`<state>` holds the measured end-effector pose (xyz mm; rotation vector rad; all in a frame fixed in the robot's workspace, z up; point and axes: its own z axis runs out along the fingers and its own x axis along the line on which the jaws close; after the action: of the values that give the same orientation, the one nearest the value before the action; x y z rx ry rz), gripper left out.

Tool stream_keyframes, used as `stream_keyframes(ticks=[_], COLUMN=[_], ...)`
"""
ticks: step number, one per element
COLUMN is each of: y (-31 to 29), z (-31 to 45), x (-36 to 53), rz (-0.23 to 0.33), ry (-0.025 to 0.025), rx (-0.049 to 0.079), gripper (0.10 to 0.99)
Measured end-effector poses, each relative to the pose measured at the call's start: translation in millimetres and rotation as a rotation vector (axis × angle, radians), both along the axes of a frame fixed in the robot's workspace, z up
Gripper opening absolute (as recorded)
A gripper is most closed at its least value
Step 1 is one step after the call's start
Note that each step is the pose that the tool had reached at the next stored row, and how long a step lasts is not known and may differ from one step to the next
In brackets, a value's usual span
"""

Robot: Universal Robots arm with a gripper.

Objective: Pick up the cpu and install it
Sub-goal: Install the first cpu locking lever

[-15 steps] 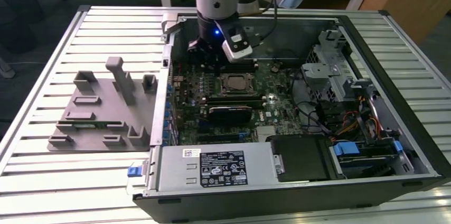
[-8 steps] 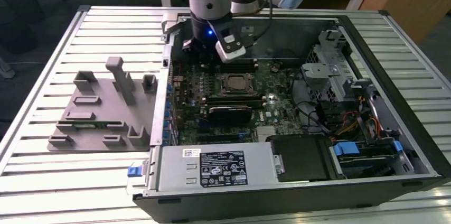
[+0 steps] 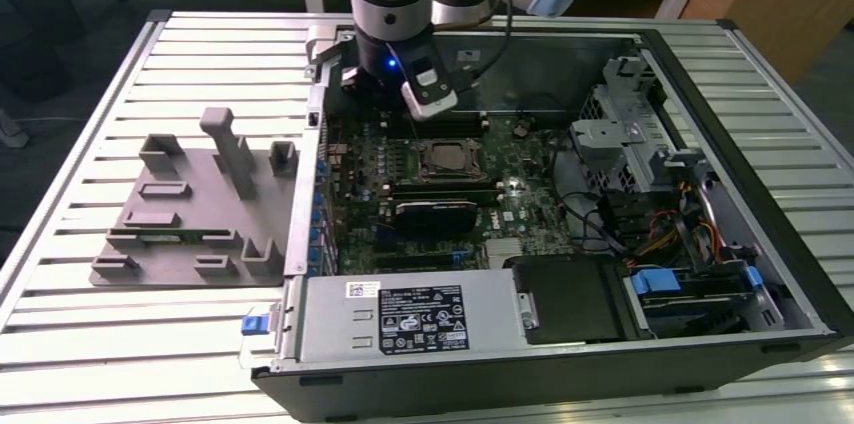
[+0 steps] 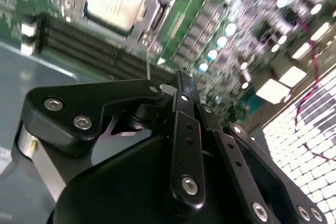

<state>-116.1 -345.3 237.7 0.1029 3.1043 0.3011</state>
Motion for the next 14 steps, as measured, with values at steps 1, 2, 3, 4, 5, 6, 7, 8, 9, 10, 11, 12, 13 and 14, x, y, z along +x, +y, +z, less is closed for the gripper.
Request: stream_keyframes(ticks=[1,2,3,4,5,6,7,8,9,10,11,12,13,14], y=[0.0,0.0,0.0,0.0,0.0,0.0,0.0,0.1,0.1,0.0,0.0,0.0,0.0,0.0], z=[0.0,0.0,0.0,0.0,0.0,0.0,0.0,0.0,0.0,0.0,0.0,0.0,0.0,0.0], x=[-0.2,-0.4,-0.5,-0.5,-0.5,-0.5,-0.5,-0.5,-0.5,-0.5,-0.5,-0.2,0.5,1.4], rz=[0.000,0.000,0.000,0.000,0.000,0.000,0.000,0.000,0.000,0.000,0.000,0.000,0.000,0.000], ry=[-0.0003,-0.0002,-0.0004,-0.0004,-0.0004,-0.0004,-0.0005,-0.0005,-0.0005,-0.0005,-0.0004,-0.0004,-0.0004,-0.0004], rx=[0.013,0.028,0.039,0.044,0.051,0.054,0.055,0.055,0.055,0.055,0.055,0.055,0.055,0.055], gripper=[0.106,0.106,0.106,0.106,0.106,0.106,0.106,0.106,0.106,0.106,0.106,0.106,0.106,0.106])
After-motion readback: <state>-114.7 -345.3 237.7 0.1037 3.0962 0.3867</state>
